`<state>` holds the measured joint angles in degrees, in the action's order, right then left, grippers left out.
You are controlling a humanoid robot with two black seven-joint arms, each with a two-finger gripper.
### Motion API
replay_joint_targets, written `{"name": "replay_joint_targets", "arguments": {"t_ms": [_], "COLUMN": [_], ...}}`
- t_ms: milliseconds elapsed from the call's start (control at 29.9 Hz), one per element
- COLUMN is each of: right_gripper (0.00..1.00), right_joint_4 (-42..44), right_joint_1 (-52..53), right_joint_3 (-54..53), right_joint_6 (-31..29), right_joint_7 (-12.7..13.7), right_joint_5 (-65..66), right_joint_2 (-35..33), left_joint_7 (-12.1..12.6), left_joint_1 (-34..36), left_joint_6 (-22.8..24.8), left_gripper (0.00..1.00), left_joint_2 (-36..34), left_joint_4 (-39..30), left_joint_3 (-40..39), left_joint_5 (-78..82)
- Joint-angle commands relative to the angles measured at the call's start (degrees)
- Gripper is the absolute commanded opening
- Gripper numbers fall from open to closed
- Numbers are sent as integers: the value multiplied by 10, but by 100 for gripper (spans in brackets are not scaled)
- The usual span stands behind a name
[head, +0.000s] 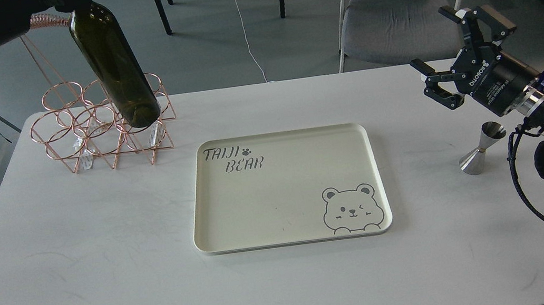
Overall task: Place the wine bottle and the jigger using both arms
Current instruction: 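Lower the bottle into a slot of the copper rack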
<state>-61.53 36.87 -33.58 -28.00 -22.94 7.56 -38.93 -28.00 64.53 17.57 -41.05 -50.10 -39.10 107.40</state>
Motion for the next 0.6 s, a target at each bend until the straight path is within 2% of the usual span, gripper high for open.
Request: {"name": "replay_joint_targets", "arguments": {"t_ms": [0, 569], "right_gripper": [99, 99], "right_joint_4": [0, 0], "right_joint_1": [0, 0], "right_joint_3": [0, -1], "right_joint_6": [0, 0], "right_joint_7": [0, -1], "right_joint_5": [0, 0], "right_joint_2": [0, 0], "left_joint_7": [0, 0], "left_joint_1": [0, -2], "left_joint_6": [-3, -10], "left_gripper": [8, 8], "left_joint_2": [-1, 7], "left_joint_4": [10, 21], "left_joint_3": [6, 8], "left_joint_5": [0, 0]}}
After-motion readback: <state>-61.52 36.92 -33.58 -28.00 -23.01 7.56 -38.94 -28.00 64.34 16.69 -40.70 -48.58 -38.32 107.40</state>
